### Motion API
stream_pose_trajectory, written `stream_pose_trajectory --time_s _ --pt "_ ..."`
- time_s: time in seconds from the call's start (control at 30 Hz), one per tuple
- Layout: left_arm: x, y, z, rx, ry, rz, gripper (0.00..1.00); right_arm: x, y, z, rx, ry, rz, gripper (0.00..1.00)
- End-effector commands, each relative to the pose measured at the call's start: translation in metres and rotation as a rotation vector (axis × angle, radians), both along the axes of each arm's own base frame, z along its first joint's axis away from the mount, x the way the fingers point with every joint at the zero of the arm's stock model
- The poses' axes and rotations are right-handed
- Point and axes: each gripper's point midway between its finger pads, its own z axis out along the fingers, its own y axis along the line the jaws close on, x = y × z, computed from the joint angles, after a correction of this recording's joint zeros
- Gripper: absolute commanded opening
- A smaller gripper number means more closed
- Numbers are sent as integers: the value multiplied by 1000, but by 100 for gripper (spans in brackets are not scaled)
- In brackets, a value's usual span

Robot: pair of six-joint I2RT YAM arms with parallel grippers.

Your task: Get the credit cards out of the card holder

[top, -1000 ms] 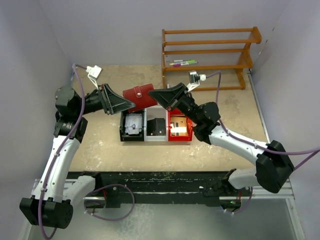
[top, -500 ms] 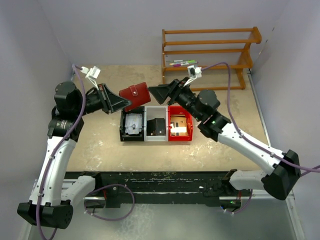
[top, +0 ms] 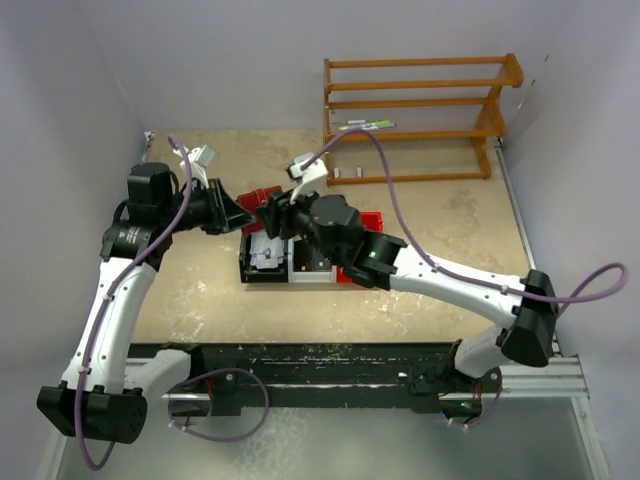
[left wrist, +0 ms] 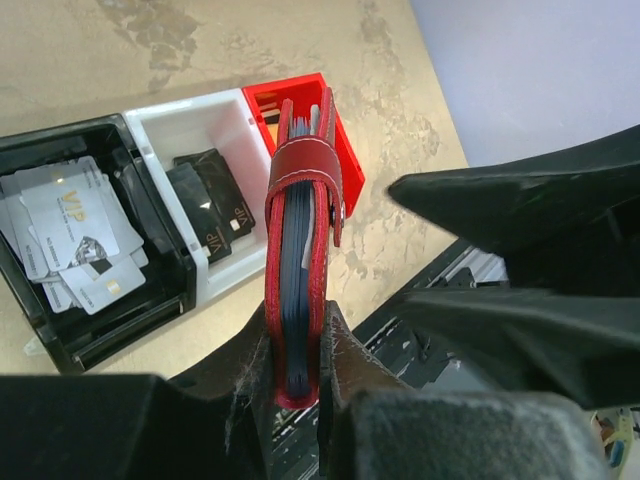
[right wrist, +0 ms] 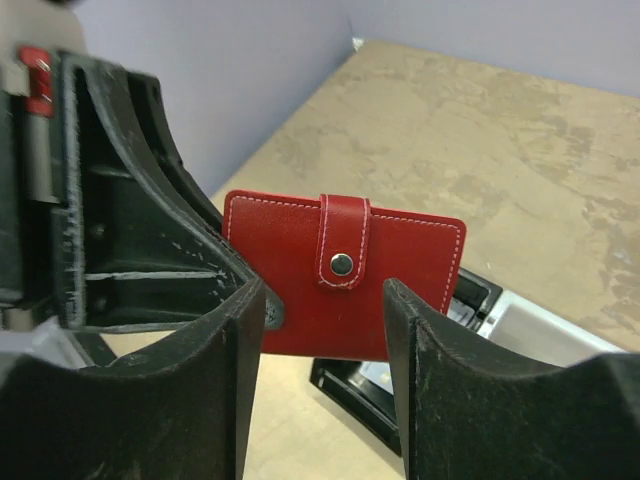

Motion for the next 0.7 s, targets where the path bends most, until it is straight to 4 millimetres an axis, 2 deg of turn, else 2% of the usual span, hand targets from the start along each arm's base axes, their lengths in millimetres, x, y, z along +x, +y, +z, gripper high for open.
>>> stream_pose_trajectory --time_s 0.0,0.23,0.53,0.67 --pt "-10 -1 14 9 -72 -41 0 9 3 17 -71 -56 -77 51" --pt "-22 -8 21 -30 -60 -93 0 14 13 12 -120 -54 -105 42" --pt "-27 -10 28 -43 -65 -108 0 15 20 -20 -326 -64 -204 29" --pt "-27 -9 28 -39 -63 -100 0 14 15 -34 -396 -63 -250 29"
